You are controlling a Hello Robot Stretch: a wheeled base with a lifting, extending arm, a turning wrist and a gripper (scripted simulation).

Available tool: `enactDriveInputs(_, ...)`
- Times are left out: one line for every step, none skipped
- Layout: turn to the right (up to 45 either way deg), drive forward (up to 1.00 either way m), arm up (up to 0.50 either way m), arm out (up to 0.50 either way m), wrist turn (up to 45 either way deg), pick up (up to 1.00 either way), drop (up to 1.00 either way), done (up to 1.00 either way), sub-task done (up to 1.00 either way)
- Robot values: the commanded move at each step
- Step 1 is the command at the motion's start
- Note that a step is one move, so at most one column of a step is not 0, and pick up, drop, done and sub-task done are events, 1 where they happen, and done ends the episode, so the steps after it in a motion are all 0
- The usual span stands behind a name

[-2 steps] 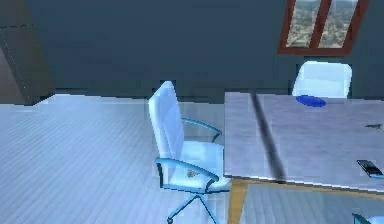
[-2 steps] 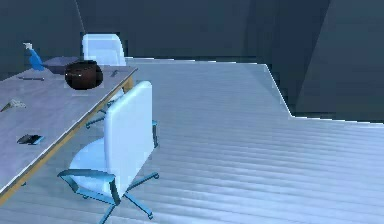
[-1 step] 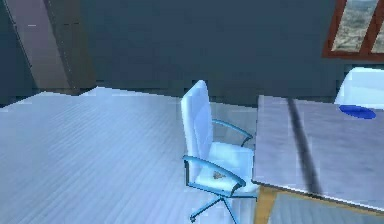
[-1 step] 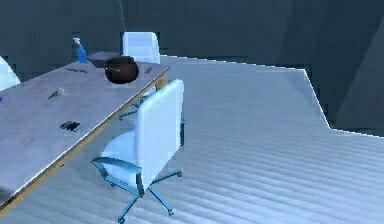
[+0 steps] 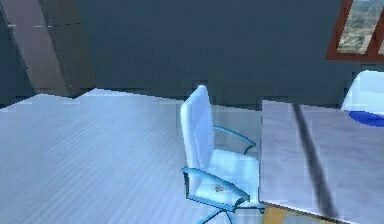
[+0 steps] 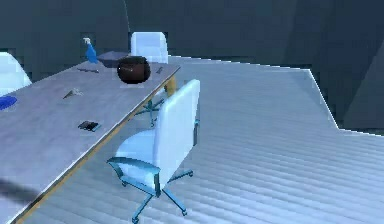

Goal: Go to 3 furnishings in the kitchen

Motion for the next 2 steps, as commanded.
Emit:
enactDriveInputs(12.0,0.0,0.0,0.0,0.0,0.0,0.0,0.0,0.0)
enactDriveInputs(0.0,0.0,0.0,0.0,0.0,0.0,0.0,1.0,0.0)
